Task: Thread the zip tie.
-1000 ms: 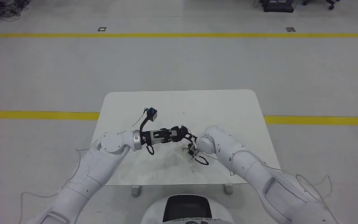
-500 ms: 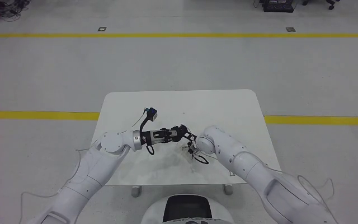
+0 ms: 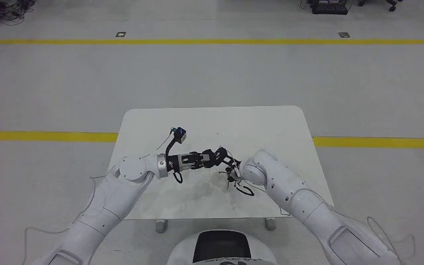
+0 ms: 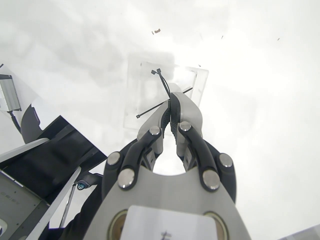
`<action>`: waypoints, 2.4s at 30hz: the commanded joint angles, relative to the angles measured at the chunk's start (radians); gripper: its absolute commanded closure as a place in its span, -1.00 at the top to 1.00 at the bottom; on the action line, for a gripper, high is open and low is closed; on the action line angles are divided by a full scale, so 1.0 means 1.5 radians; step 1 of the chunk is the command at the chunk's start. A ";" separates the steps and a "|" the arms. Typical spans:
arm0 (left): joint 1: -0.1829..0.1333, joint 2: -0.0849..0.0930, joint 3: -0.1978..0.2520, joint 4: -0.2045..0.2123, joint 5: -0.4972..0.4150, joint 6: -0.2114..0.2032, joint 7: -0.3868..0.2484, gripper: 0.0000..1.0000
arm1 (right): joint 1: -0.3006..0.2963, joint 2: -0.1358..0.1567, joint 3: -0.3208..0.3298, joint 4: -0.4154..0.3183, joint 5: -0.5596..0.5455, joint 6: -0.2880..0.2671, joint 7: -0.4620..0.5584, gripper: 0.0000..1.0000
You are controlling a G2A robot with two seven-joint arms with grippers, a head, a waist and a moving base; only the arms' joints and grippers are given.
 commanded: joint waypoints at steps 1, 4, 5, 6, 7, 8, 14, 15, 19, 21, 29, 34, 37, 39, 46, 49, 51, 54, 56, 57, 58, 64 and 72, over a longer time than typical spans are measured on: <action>0.000 0.000 0.000 0.000 0.000 0.000 0.000 -1.00 | -0.012 0.007 0.014 -0.017 0.003 -0.016 0.000 -1.00; 0.000 0.000 0.000 0.000 0.000 0.000 0.000 -1.00 | -0.025 0.015 0.030 -0.034 0.005 -0.026 0.004 -1.00; 0.000 0.000 0.000 0.000 0.000 0.000 0.000 -1.00 | -0.029 0.016 0.033 -0.039 0.009 -0.032 0.003 -1.00; 0.000 0.000 0.000 0.000 0.000 0.000 0.000 -1.00 | -0.031 0.018 0.036 -0.041 0.012 -0.038 0.002 -1.00; 0.000 0.000 0.000 0.000 0.000 0.000 0.000 -1.00 | -0.033 0.019 0.040 -0.044 0.014 -0.044 0.001 -1.00; 0.000 0.000 0.000 0.000 0.000 0.000 0.000 -1.00 | -0.035 0.020 0.041 -0.047 0.017 -0.047 0.000 -1.00; 0.000 0.000 0.000 0.000 0.000 0.000 0.000 -1.00 | -0.038 0.026 0.040 -0.056 0.021 -0.047 -0.004 -1.00; 0.000 0.000 0.000 0.000 0.000 0.000 0.000 -1.00 | -0.037 0.027 0.040 -0.056 0.019 -0.047 -0.005 -1.00; 0.000 0.000 0.000 0.000 0.000 0.000 0.000 -1.00 | -0.044 0.032 0.048 -0.073 0.001 -0.045 -0.023 -1.00; 0.000 0.000 0.000 0.000 0.000 0.000 0.000 -1.00 | -0.053 0.036 0.054 -0.088 -0.013 -0.041 -0.033 -1.00; 0.000 0.000 0.000 0.000 0.000 0.000 0.000 -1.00 | -0.087 0.047 0.066 -0.140 -0.079 -0.014 -0.040 -1.00; 0.000 0.000 0.000 0.000 0.000 0.000 0.000 -1.00 | -0.074 0.035 0.035 -0.124 -0.090 0.017 -0.015 -1.00; 0.000 0.000 0.000 0.000 0.000 0.000 0.000 -1.00 | -0.060 0.025 0.012 -0.105 -0.096 0.034 -0.010 -1.00; 0.000 0.000 0.000 0.000 0.000 0.000 0.000 -1.00 | -0.049 0.018 -0.002 -0.089 -0.102 0.049 -0.006 -1.00; 0.000 0.000 0.000 0.000 0.000 0.000 0.000 -1.00 | -0.028 -0.003 -0.033 -0.054 -0.101 0.078 -0.009 -1.00; 0.000 0.000 0.000 0.000 0.000 0.000 0.000 -1.00 | -0.021 -0.008 -0.037 -0.037 -0.101 0.073 -0.017 -1.00; 0.000 0.000 0.000 0.000 0.000 0.000 0.000 -1.00 | -0.020 -0.013 -0.044 -0.036 -0.100 0.078 -0.018 -1.00; 0.000 0.000 0.000 0.000 0.000 0.000 0.000 -1.00 | -0.016 -0.016 -0.046 -0.027 -0.103 0.084 -0.021 -1.00; 0.000 0.000 0.000 0.000 0.000 0.000 0.000 -1.00 | -0.015 -0.018 -0.045 -0.024 -0.094 0.072 -0.028 -1.00; 0.000 0.000 0.000 0.000 0.000 0.000 0.000 -1.00 | -0.014 -0.018 -0.044 -0.023 -0.094 0.071 -0.029 -1.00; 0.000 0.000 0.000 0.000 0.000 0.000 0.000 -1.00 | -0.015 -0.019 -0.043 -0.023 -0.094 0.070 -0.032 -1.00; 0.000 0.000 0.000 0.000 0.000 0.000 0.000 -1.00 | -0.026 -0.012 -0.021 -0.037 -0.099 0.067 -0.043 -1.00; 0.000 0.000 0.000 0.000 0.000 0.000 0.000 -1.00 | -0.071 0.012 0.042 -0.095 -0.102 0.041 -0.061 -1.00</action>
